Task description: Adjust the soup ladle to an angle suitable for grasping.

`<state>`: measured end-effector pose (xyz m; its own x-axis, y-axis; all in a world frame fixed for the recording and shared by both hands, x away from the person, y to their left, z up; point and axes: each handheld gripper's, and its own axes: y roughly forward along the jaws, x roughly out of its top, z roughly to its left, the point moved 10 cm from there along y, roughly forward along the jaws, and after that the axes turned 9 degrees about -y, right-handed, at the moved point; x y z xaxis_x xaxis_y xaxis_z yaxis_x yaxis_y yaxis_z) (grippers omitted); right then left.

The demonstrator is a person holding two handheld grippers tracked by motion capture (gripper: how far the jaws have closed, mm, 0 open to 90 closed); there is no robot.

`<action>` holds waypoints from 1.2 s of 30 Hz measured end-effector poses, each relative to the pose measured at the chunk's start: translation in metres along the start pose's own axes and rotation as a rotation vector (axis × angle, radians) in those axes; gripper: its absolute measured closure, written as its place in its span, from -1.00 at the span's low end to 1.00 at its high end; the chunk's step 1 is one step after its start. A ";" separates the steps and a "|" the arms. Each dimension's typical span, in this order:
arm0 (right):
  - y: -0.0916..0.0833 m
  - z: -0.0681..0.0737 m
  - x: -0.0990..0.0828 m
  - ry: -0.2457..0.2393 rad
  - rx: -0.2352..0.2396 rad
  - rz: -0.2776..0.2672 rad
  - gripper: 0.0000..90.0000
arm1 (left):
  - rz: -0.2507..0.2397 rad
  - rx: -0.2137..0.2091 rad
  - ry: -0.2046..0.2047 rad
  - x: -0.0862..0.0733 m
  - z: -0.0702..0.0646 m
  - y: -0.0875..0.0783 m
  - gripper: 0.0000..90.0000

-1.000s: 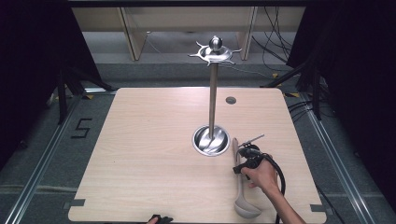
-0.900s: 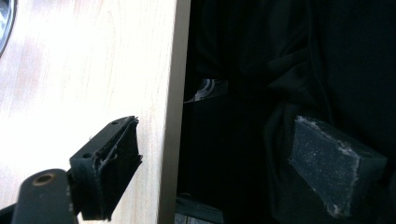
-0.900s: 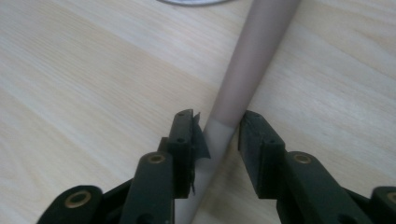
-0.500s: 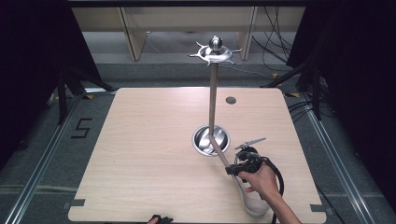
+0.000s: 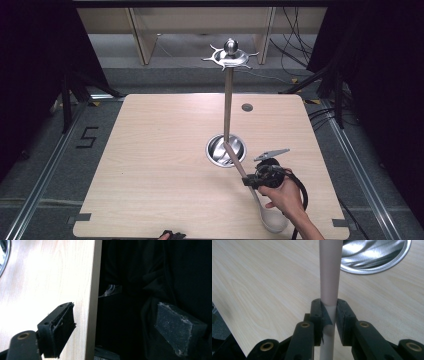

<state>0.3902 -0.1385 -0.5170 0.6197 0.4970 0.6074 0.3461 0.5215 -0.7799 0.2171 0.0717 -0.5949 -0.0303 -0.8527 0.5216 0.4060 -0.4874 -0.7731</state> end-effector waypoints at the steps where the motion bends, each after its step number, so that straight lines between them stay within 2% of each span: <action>1: 0.000 0.000 0.000 0.000 0.000 0.000 0.72 | 0.000 0.000 0.000 0.000 0.000 0.000 -0.67; 2: -0.001 0.001 0.000 -0.010 -0.016 -0.009 0.72 | -0.007 0.023 -0.010 0.000 0.002 0.000 -0.67; 5: -0.006 0.004 -0.001 -0.026 -0.007 0.004 0.72 | 0.004 0.011 -0.009 -0.001 0.000 0.000 -0.67; 6: -0.008 0.005 -0.001 -0.034 -0.028 -0.011 0.72 | 0.002 0.019 -0.001 -0.001 0.002 0.000 -0.67; 8: -0.009 0.005 0.000 -0.040 -0.031 -0.023 0.72 | 0.007 0.018 0.005 -0.001 0.002 0.000 -0.67; 9: -0.011 0.007 -0.001 -0.044 -0.028 -0.017 0.72 | 0.004 0.012 -0.005 -0.001 0.001 0.000 -0.67; 10: -0.016 0.015 0.000 -0.021 -0.002 -0.031 0.72 | 0.014 0.009 0.005 -0.002 0.001 0.000 -0.67; 11: -0.016 0.015 0.000 -0.021 -0.002 -0.031 0.72 | 0.014 0.009 0.005 -0.002 0.001 0.000 -0.67; 12: -0.016 0.010 0.001 -0.058 -0.020 -0.049 0.72 | 0.013 0.010 0.005 -0.002 0.001 0.000 -0.67; 13: -0.018 0.010 0.000 -0.059 -0.023 -0.044 0.72 | 0.002 0.019 -0.001 -0.001 0.002 0.000 -0.67; 14: -0.020 0.012 0.001 -0.069 -0.012 -0.070 0.72 | 0.002 0.018 0.000 -0.001 0.002 0.000 -0.67; 15: -0.020 0.012 0.001 -0.069 -0.012 -0.070 0.72 | 0.002 0.018 0.000 -0.001 0.002 0.000 -0.67; 16: -0.020 0.012 0.004 -0.088 -0.009 -0.102 0.72 | 0.015 0.017 0.012 -0.002 0.002 -0.001 -0.67; 17: -0.022 0.015 0.003 -0.070 -0.006 -0.107 0.72 | 0.011 0.013 0.005 -0.002 0.002 0.000 -0.67; 18: -0.026 0.013 0.001 -0.088 -0.020 -0.088 0.72 | 0.018 0.007 0.008 -0.003 0.001 0.000 -0.67; 19: -0.027 0.013 0.002 -0.111 -0.021 -0.112 0.72 | 0.018 0.007 0.008 -0.003 0.001 0.000 -0.67; 20: -0.028 0.014 0.002 -0.106 -0.031 -0.113 0.72 | 0.005 0.010 -0.006 -0.002 0.000 0.001 -0.67; 22: -0.029 0.014 0.002 -0.104 -0.042 -0.113 0.72 | 0.004 0.011 -0.006 -0.001 0.001 0.001 -0.67; 23: -0.032 0.014 0.002 -0.139 -0.045 -0.126 0.72 | 0.015 0.008 0.006 -0.002 0.001 0.000 -0.67; 25: -0.033 0.016 0.002 -0.126 -0.042 -0.129 0.72 | 0.013 0.008 0.005 -0.002 0.001 0.000 -0.67; 26: -0.033 0.020 0.005 -0.098 -0.038 -0.167 0.72 | 0.000 0.018 -0.003 0.000 0.002 0.000 -0.67; 27: -0.037 0.018 0.003 -0.138 -0.041 -0.153 0.72 | 0.013 0.015 0.011 -0.001 0.002 -0.001 -0.67; 31: -0.042 0.024 0.001 -0.136 -0.018 -0.190 0.72 | 0.013 0.015 0.012 -0.002 0.002 -0.001 -0.67; 32: -0.044 0.023 0.001 -0.149 -0.026 -0.202 0.72 | 0.001 0.013 -0.005 -0.001 0.001 0.000 -0.67; 33: -0.048 0.023 0.003 -0.171 -0.029 -0.240 0.72 | 0.000 0.019 -0.002 0.000 0.002 0.000 -0.67; 35: -0.049 0.024 0.003 -0.175 -0.028 -0.245 0.72 | 0.000 0.019 -0.002 0.000 0.002 0.000 -0.67; 36: -0.052 0.028 0.002 -0.149 -0.019 -0.255 0.72 | 0.014 0.006 0.005 -0.002 0.001 0.000 -0.67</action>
<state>0.3543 -0.1454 -0.4707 0.4014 0.4491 0.7983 0.4910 0.6303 -0.6014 0.2176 0.0735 -0.5954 -0.0288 -0.8603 0.5089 0.4117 -0.4741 -0.7783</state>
